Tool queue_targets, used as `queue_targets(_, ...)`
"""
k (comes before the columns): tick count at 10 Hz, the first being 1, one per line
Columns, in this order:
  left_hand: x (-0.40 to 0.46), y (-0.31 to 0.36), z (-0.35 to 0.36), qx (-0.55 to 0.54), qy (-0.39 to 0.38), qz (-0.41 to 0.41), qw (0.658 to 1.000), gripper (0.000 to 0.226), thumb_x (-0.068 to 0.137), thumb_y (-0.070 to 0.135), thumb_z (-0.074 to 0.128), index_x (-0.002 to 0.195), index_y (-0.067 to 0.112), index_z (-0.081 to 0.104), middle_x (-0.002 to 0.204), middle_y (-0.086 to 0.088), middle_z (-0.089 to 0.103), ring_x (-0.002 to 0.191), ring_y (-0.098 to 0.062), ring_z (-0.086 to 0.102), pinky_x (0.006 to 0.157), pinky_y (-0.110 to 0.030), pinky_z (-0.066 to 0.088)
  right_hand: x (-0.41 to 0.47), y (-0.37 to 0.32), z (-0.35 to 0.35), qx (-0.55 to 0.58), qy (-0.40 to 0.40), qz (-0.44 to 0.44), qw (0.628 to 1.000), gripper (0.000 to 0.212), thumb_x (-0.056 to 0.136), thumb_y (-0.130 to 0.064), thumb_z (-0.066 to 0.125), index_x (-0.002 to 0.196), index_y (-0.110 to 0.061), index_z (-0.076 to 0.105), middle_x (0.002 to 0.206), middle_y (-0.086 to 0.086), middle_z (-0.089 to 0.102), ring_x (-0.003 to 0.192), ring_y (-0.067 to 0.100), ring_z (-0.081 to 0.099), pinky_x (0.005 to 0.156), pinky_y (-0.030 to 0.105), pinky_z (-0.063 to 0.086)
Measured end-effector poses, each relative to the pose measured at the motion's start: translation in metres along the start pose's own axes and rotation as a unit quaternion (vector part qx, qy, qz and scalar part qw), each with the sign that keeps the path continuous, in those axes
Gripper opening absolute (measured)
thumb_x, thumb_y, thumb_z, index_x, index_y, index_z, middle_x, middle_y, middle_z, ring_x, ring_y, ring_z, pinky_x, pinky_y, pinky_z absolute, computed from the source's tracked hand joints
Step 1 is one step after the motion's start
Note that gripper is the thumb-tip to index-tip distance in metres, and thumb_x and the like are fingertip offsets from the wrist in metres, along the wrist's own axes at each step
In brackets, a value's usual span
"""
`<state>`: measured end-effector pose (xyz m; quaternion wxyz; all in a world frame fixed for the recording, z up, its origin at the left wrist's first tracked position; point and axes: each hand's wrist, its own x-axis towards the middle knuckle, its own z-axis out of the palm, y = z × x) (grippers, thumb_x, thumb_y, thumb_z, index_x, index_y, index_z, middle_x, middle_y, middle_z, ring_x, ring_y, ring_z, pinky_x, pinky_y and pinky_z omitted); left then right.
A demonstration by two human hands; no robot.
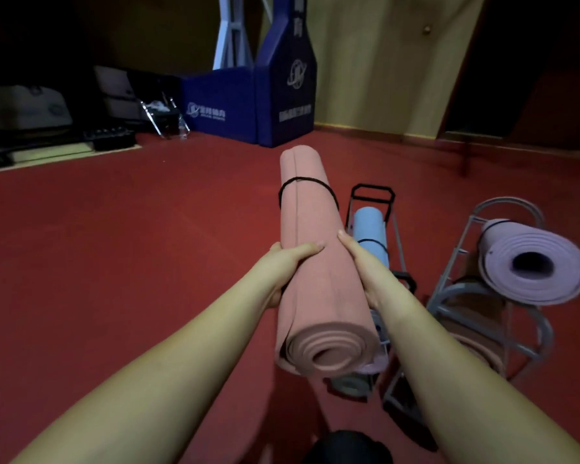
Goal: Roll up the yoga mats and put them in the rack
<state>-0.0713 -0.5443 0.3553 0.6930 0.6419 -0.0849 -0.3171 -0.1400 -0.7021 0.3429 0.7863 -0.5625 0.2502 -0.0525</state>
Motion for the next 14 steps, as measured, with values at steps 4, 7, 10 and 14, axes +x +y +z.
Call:
queue_targets(4,0.093,0.003,0.125,0.044,-0.061,-0.010,0.997,0.070,0.084,0.029,0.078,0.139,0.001,0.045,0.119,-0.015,0.065,0.093,-0.027,0.069,0.077,-0.037,0.058,0.020,-0.026,-0.132,-0.028,0.091,-0.026,0.995,0.060,0.086,-0.044,0.070,0.135,-0.012,0.054,0.112,0.014,0.071,0.092,0.029,0.072,0.071,0.037,0.058)
queue_targets(7,0.147,0.004,0.160,0.122,-0.120,-0.036,0.985,0.051,0.089,0.035,0.069,0.132,0.012,0.053,0.106,-0.007,0.069,0.075,-0.016,0.069,0.057,-0.023,0.052,0.093,-0.049,-0.181,-0.034,0.135,-0.007,0.990,0.049,0.091,-0.037,0.067,0.125,-0.003,0.059,0.091,0.020,0.074,0.075,0.030,0.073,0.066,0.039,0.056)
queue_targets(10,0.192,-0.016,0.159,0.193,-0.078,0.093,0.974,0.079,0.085,0.045,0.072,0.151,0.018,0.039,0.152,-0.003,0.044,0.123,-0.017,0.052,0.095,-0.029,0.039,0.148,-0.047,-0.208,-0.078,0.189,-0.033,0.978,0.121,0.044,-0.068,0.087,0.145,-0.017,0.045,0.133,0.016,0.058,0.104,0.036,0.067,0.080,0.049,0.058)
queue_targets(14,0.119,-0.013,0.124,0.199,-0.079,0.047,0.976,0.037,0.093,0.042,0.065,0.116,0.013,0.064,0.098,-0.002,0.064,0.083,-0.017,0.057,0.066,-0.027,0.045,0.058,-0.034,-0.166,-0.136,0.209,-0.087,0.965,0.032,0.094,-0.045,0.054,0.109,-0.018,0.065,0.100,0.002,0.068,0.085,0.017,0.061,0.074,0.031,0.047)
